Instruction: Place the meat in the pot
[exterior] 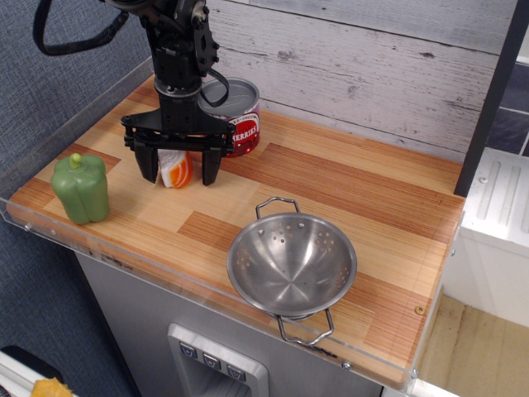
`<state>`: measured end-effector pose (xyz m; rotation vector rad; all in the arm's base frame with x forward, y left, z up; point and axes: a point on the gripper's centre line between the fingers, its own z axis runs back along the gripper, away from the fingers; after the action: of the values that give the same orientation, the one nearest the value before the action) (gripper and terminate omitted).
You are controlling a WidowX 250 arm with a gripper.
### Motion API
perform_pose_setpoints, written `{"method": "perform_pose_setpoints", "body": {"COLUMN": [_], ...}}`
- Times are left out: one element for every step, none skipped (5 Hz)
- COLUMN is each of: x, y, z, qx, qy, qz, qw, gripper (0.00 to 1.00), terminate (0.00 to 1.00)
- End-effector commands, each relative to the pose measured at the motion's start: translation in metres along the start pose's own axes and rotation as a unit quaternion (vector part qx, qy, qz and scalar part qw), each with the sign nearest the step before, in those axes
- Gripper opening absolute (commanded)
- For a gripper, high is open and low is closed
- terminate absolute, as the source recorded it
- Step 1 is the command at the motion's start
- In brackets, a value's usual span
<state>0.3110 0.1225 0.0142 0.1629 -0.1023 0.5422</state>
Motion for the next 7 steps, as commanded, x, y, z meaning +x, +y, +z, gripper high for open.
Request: {"method": "perform_pose_setpoints", "body": {"x": [0.003,0.001,-0.005,-0.008,-0.014,-0.019,-0.028], "y": [0.007,0.007,0.011,0.012,0.006,-0.005,-0.019], "z": [0.0,-0.001,0.005,0.01,0.025,0.038,0.051], "qx": [-0.002,-0.002,-0.019,-0.034,-0.015,-0.001,0.005], "qy": [-0.013,-0.012,-0.009,-0.01,-0.017,-0.031,-0.037], "qz": [0.02,0.027,0.061,0.06,0.063,0.044,0.021], "qw": [0.9997,0.9996,0.9979,0.9976,0.9978,0.9986,0.9991], "gripper": [1.0,0.0,0.0,0.0,0.0,0.0,0.0], "terminate": [0.0,0.0,0.0,0.0,0.0,0.0,0.0]}}
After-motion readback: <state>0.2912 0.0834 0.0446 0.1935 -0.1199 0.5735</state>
